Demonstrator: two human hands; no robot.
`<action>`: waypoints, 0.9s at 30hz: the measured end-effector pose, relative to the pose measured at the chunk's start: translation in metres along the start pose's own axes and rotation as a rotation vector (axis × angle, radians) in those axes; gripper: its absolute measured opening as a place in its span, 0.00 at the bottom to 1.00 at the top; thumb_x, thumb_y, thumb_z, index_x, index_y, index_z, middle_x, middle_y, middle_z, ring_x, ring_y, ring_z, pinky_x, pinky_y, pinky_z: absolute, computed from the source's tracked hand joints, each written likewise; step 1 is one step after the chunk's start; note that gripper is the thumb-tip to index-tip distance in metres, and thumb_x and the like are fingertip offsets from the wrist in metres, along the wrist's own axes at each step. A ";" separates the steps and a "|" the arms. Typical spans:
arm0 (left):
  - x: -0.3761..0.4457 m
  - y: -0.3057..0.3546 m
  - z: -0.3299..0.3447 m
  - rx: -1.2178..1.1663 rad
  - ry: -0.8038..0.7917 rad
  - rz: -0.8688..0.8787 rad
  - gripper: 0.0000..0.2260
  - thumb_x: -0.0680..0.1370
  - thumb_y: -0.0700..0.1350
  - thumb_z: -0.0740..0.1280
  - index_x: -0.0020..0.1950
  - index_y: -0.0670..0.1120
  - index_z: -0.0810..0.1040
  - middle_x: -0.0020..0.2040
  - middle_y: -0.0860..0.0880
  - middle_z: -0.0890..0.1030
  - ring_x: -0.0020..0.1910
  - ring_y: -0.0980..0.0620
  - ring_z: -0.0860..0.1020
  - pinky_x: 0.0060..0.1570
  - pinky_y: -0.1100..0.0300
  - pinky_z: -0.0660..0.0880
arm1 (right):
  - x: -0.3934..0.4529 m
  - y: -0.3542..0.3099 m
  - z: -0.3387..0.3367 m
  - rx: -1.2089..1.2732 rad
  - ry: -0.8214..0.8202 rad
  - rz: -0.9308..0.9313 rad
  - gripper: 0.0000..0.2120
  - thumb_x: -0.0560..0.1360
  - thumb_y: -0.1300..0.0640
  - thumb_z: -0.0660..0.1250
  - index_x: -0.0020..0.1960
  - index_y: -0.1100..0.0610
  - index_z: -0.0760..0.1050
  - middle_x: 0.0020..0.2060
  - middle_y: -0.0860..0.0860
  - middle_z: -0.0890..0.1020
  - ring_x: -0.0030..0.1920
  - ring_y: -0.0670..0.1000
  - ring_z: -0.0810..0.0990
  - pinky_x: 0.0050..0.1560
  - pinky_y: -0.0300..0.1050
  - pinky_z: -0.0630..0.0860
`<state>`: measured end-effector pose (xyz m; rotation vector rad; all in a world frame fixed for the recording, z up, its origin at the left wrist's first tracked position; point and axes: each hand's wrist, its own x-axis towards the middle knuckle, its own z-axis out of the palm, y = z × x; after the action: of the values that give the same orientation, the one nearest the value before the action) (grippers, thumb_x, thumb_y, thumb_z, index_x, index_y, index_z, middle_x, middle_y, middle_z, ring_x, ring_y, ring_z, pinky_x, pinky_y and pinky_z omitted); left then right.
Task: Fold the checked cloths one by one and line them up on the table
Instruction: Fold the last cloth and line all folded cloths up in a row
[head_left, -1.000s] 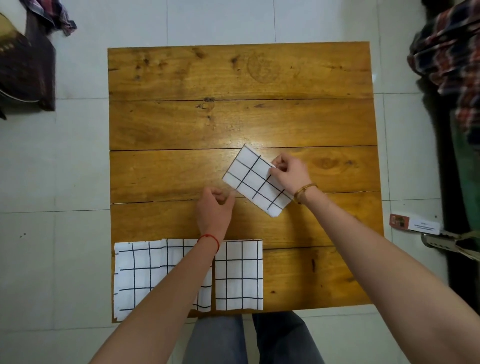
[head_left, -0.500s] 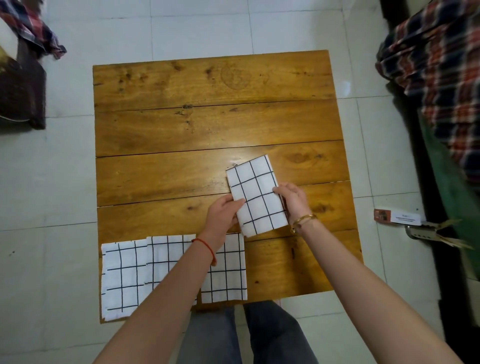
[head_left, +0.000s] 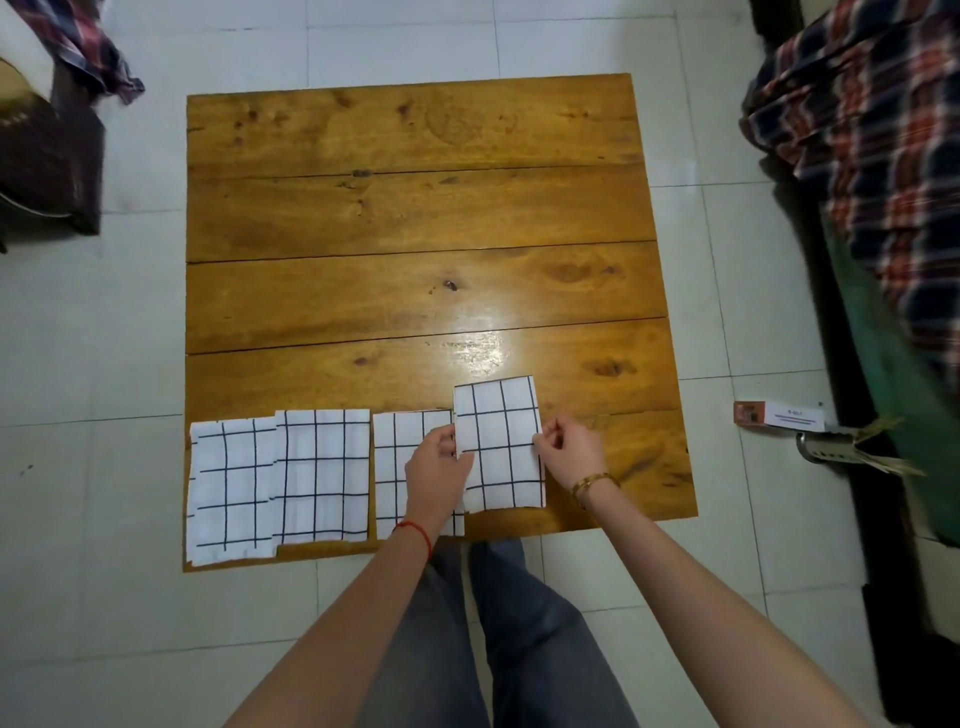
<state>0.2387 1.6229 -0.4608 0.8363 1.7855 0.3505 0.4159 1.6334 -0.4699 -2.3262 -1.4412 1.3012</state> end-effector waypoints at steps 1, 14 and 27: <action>-0.005 -0.004 0.002 0.017 -0.001 0.002 0.22 0.77 0.41 0.68 0.71 0.44 0.70 0.63 0.45 0.78 0.58 0.49 0.78 0.58 0.60 0.74 | -0.003 0.003 0.004 -0.016 -0.006 0.017 0.03 0.75 0.58 0.64 0.42 0.54 0.71 0.32 0.49 0.76 0.35 0.48 0.74 0.34 0.39 0.72; -0.025 -0.031 0.008 0.059 -0.060 0.108 0.25 0.78 0.41 0.66 0.75 0.46 0.65 0.70 0.47 0.72 0.65 0.52 0.72 0.59 0.65 0.68 | -0.022 0.031 0.017 -0.074 -0.003 0.047 0.01 0.76 0.57 0.62 0.46 0.53 0.71 0.35 0.49 0.78 0.39 0.51 0.78 0.41 0.45 0.77; -0.038 -0.053 0.016 0.848 0.120 0.423 0.26 0.80 0.42 0.59 0.77 0.44 0.57 0.75 0.47 0.63 0.72 0.50 0.63 0.71 0.58 0.62 | -0.039 0.041 0.032 -0.579 0.197 -0.295 0.27 0.69 0.61 0.68 0.67 0.61 0.69 0.59 0.58 0.74 0.57 0.56 0.73 0.53 0.48 0.77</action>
<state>0.2404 1.5565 -0.4717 1.8310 1.8575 -0.1233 0.4143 1.5706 -0.4869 -2.3198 -2.2020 0.6104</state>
